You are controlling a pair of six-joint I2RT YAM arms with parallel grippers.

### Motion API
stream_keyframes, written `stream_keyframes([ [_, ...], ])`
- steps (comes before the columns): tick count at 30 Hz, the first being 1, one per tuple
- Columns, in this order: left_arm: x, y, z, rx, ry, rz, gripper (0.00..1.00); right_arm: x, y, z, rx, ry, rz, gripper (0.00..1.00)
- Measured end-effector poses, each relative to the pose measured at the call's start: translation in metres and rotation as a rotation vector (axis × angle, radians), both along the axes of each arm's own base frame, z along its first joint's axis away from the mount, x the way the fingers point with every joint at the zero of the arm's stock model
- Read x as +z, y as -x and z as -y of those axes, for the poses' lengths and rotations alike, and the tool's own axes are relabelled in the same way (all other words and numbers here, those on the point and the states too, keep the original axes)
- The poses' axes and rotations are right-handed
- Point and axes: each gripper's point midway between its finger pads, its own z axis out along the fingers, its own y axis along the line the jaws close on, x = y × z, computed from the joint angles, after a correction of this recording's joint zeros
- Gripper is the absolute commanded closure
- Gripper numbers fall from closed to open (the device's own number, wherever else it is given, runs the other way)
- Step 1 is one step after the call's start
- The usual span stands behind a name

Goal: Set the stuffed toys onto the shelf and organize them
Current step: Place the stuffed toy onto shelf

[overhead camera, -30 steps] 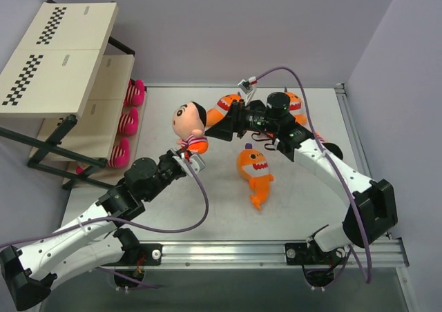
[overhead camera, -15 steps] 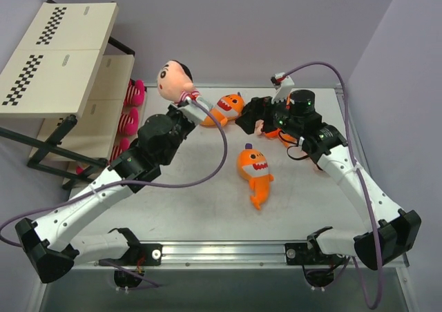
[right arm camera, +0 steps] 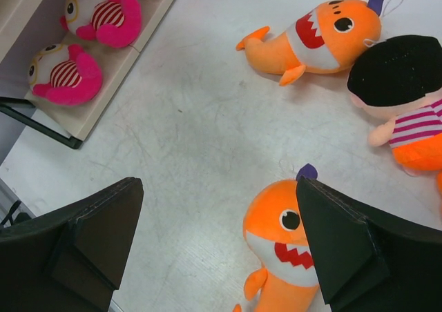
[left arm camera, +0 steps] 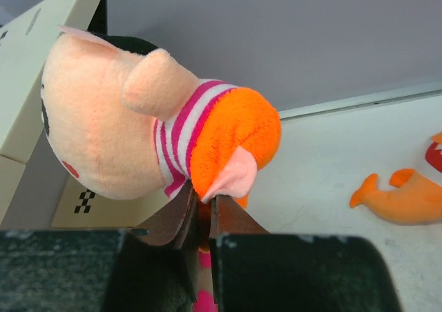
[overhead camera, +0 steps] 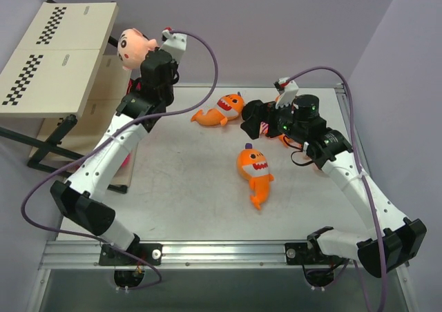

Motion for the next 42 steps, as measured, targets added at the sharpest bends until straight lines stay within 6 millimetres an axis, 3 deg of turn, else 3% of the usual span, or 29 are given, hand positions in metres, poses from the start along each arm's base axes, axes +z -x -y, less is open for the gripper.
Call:
stream_keyframes([
  [12,-0.054,-0.075,-0.057,0.196,-0.032,-0.144,0.98,-0.008,-0.002,0.005,-0.026,0.02,-0.008,0.01],
  [24,-0.092,-0.114,-0.102,0.335,-0.131,-0.225,0.97,-0.018,-0.005,0.007,-0.028,0.039,-0.011,0.01],
  [42,-0.101,-0.151,-0.148,0.452,-0.22,-0.235,0.94,-0.041,-0.012,0.003,-0.021,0.06,-0.059,0.0],
])
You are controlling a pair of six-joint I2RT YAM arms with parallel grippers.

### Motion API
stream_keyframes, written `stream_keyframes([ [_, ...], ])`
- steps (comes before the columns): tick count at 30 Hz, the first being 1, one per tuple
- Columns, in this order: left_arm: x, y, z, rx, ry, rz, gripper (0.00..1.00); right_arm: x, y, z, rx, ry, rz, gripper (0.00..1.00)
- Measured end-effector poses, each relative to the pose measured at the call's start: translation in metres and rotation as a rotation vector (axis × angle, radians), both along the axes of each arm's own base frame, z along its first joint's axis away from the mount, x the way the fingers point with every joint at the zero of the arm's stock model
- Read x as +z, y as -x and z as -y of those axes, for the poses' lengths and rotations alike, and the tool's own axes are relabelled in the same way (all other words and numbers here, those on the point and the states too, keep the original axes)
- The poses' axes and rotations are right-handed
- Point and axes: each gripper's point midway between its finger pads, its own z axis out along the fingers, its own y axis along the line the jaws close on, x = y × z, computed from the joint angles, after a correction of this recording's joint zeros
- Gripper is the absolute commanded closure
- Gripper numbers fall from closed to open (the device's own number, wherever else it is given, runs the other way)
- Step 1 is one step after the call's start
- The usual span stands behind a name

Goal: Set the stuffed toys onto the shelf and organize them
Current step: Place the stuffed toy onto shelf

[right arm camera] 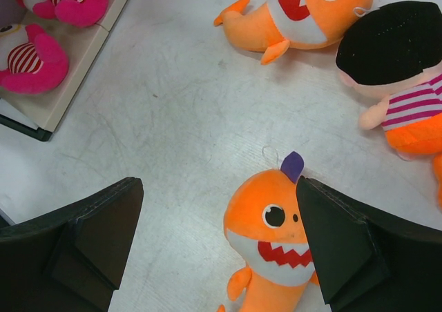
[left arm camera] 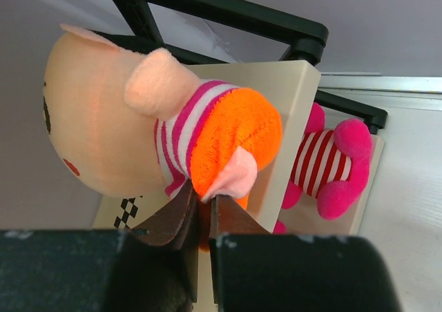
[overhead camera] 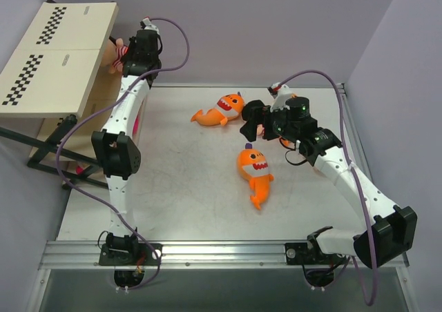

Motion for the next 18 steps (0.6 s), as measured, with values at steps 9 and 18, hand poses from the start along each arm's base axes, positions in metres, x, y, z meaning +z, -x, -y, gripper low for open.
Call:
stream_keyframes([
  [9,-0.009,0.001,-0.017,0.051,-0.034,-0.046,0.83,-0.004,-0.002,-0.001,0.002,0.002,-0.01,0.01],
  [18,-0.017,0.007,-0.028,0.076,-0.036,-0.087,0.56,-0.001,-0.003,-0.002,0.005,-0.006,0.0,0.01],
])
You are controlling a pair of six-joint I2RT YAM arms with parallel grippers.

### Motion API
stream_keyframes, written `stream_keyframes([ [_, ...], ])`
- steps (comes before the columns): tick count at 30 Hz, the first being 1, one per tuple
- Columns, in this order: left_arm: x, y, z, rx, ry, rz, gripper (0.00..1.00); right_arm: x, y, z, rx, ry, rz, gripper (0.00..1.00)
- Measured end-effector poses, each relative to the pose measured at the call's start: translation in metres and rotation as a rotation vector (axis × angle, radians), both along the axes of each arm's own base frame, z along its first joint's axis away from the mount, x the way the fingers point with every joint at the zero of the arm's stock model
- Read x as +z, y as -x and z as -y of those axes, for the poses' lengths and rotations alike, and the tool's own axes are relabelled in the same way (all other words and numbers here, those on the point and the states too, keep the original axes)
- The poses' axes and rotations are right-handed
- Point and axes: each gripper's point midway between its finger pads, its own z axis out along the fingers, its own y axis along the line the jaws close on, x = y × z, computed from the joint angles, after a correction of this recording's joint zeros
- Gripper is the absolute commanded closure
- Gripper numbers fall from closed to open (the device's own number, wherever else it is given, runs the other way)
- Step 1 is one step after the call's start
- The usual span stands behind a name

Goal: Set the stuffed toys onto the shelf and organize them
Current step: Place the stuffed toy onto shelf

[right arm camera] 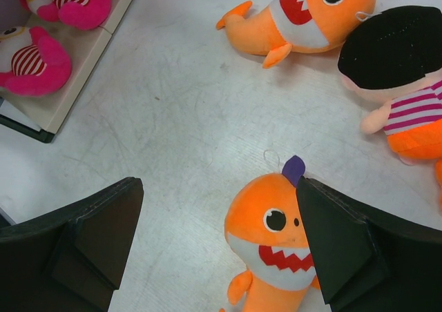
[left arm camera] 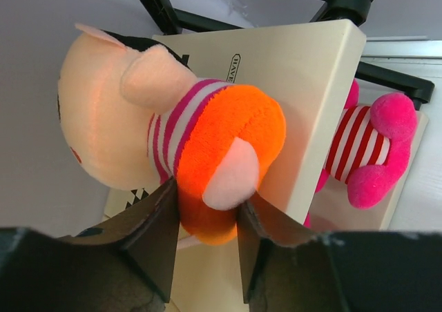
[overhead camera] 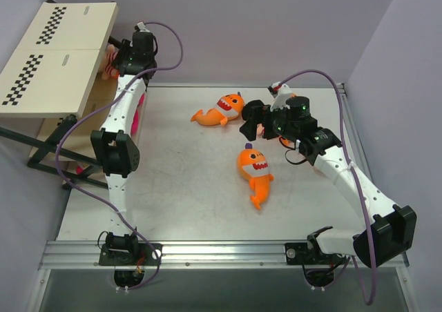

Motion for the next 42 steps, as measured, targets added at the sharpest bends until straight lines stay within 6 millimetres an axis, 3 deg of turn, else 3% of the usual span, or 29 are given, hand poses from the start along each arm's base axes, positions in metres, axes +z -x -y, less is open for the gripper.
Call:
stream_keyframes([
  [13,0.007,-0.006,0.007,-0.034,0.06,0.052,0.23,-0.005,0.002,-0.001,0.006,-0.003,-0.01,0.01],
  [26,0.01,-0.018,0.02,-0.1,0.126,0.098,0.04,-0.006,0.003,-0.002,0.013,-0.007,-0.015,0.01],
  [36,0.019,-0.023,0.053,-0.25,0.248,0.14,0.05,-0.01,0.007,-0.002,0.015,-0.014,-0.032,0.01],
  [42,0.049,-0.011,0.081,-0.38,0.365,0.207,0.06,-0.009,0.015,0.001,0.011,-0.025,-0.029,0.01],
])
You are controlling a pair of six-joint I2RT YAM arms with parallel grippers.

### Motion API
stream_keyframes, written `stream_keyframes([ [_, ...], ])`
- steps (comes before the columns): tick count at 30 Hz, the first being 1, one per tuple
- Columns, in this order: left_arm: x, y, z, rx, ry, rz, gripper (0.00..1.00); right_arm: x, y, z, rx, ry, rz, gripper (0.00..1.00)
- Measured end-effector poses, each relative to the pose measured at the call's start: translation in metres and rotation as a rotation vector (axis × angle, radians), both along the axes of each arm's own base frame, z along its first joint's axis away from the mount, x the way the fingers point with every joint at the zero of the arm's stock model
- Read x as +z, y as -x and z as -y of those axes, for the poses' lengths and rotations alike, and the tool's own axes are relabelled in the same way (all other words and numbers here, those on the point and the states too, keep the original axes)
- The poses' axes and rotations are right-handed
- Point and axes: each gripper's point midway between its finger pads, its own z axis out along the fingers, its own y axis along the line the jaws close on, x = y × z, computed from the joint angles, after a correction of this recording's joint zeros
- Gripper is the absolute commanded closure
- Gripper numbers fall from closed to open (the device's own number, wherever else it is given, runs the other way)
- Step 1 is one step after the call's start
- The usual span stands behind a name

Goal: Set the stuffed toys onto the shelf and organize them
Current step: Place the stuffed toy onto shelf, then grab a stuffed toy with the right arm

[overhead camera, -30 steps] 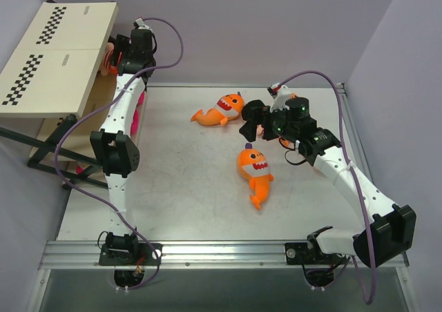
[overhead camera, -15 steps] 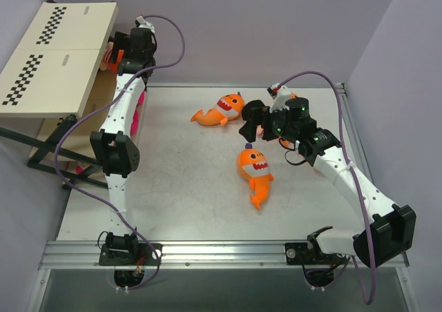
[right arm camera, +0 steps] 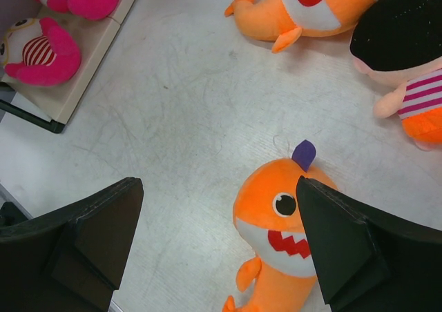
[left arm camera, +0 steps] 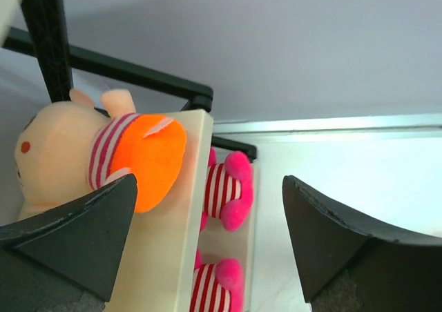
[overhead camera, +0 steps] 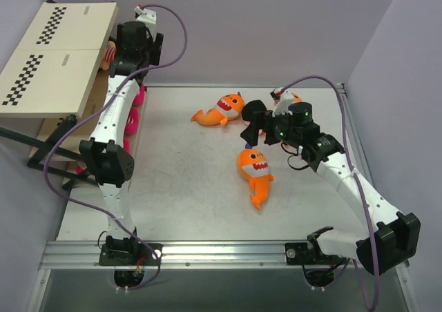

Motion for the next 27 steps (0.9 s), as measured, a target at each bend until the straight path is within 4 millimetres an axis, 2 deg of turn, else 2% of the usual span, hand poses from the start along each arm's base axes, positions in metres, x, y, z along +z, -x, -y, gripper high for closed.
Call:
stream_keyframes([
  [5,0.032,0.017,0.012,-0.049,0.06,0.068,0.06,0.013,0.003,0.004,-0.01,-0.01,0.037,0.0],
  [10,0.045,0.045,0.03,-0.121,0.133,0.08,0.06,0.015,0.001,0.013,-0.064,0.003,0.056,0.01],
  [15,0.039,0.093,0.07,-0.26,0.208,0.065,0.06,0.007,-0.007,0.03,-0.17,0.039,0.045,0.01],
  [19,0.02,0.149,0.114,-0.402,0.236,0.032,0.06,-0.003,-0.012,0.048,-0.268,0.081,0.027,0.01],
  [21,0.008,0.174,0.127,-0.455,0.256,0.013,0.06,-0.007,-0.014,0.058,-0.319,0.104,0.024,0.0],
  [27,-0.024,0.228,0.118,-0.474,0.32,-0.015,0.06,-0.016,-0.022,0.089,-0.491,0.177,0.021,0.02],
])
